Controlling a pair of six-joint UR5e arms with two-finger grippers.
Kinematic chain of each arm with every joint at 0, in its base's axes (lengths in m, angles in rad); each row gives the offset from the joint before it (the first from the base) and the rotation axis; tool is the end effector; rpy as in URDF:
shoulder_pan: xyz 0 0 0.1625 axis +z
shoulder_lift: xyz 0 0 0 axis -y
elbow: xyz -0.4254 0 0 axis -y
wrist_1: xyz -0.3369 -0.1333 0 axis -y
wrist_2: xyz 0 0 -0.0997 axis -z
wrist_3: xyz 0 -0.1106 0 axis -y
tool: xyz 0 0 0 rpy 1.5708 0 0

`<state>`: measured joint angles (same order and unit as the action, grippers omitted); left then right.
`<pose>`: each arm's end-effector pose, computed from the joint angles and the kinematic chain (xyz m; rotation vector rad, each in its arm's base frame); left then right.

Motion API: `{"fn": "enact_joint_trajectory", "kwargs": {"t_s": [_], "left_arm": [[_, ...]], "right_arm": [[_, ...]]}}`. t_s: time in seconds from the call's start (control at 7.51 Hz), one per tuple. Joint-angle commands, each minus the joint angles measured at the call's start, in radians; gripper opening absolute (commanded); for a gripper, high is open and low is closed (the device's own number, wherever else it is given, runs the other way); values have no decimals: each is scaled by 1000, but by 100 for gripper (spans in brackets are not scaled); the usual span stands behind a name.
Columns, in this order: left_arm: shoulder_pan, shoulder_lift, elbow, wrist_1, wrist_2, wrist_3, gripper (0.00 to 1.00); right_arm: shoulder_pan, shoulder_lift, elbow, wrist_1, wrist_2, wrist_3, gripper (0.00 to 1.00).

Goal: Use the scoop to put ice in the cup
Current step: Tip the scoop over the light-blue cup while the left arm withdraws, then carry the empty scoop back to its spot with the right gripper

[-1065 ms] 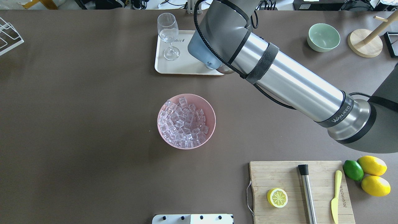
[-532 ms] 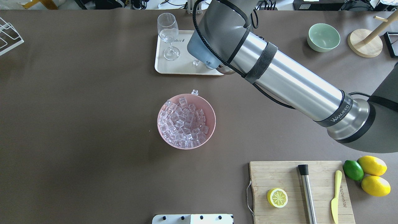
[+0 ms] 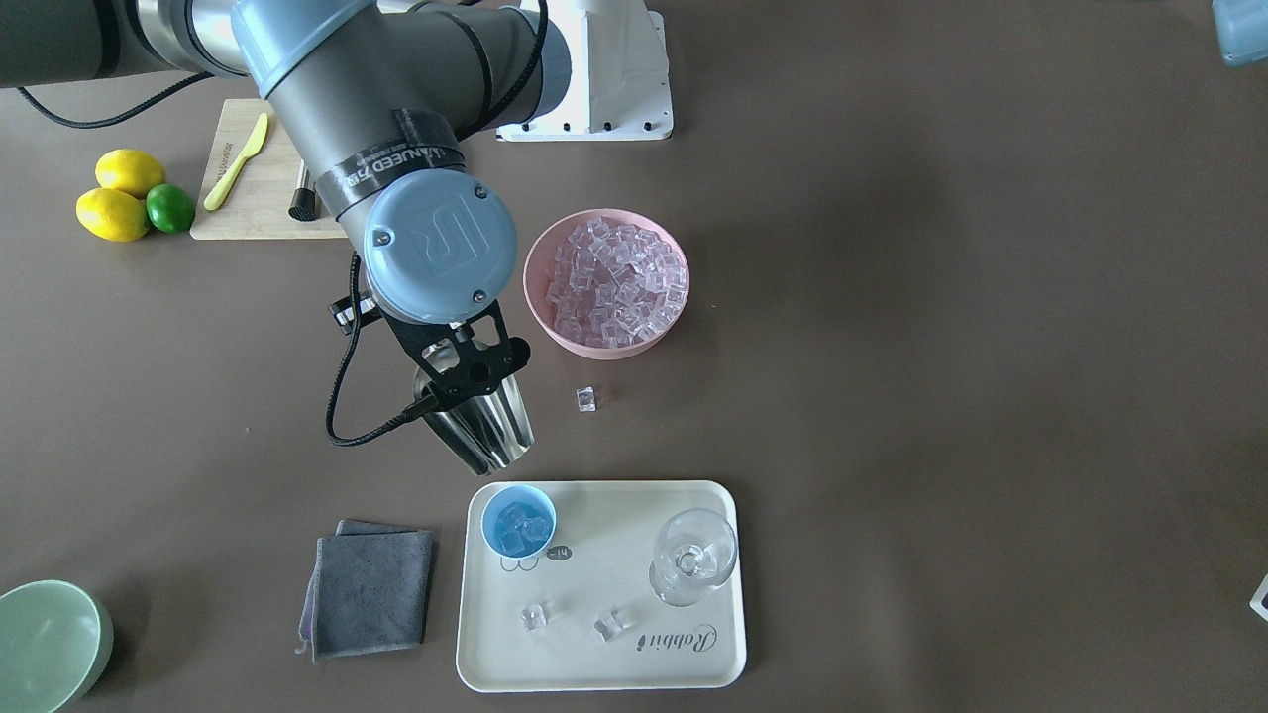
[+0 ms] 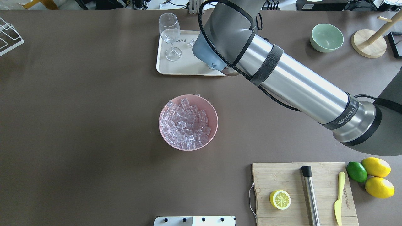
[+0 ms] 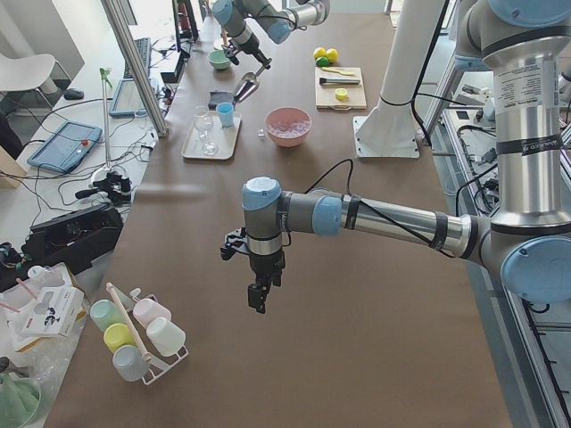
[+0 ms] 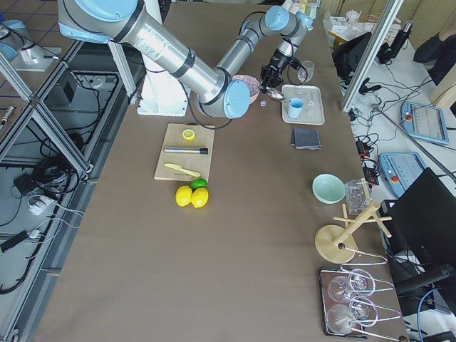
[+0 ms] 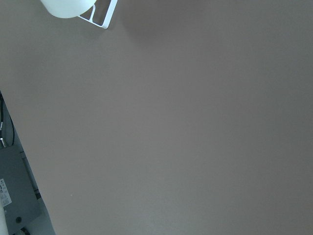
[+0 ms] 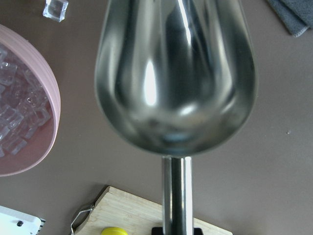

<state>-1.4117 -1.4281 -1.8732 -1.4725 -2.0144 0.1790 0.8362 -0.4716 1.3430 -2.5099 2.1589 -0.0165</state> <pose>-0.0249 -0.3866 0.6236 0.0651 0.4451 0.3460 -0.4085 -0.5596 0.1965 -0.2740 -0.5389 -0.7088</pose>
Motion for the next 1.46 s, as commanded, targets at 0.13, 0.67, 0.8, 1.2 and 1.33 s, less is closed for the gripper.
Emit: {"fn": "enact_joint_trajectory", "kwargs": {"t_s": [0.13, 0.67, 0.8, 1.2, 1.33], "left_arm": [[-65, 18, 9, 0, -20, 64, 98], [-144, 15, 57, 0, -55, 167, 98], [-171, 11, 80, 0, -94, 234, 98], [-233, 17, 104, 21, -124, 286, 98], [-251, 8, 130, 21, -130, 293, 98]], "right_arm": [[27, -137, 209, 5, -16, 45, 0], [23, -599, 664, 332, -13, 600, 0], [21, -678, 671, 467, -11, 759, 0], [-21, -820, 671, 714, -10, 971, 0], [-57, -855, 671, 779, -16, 1042, 0]]}}
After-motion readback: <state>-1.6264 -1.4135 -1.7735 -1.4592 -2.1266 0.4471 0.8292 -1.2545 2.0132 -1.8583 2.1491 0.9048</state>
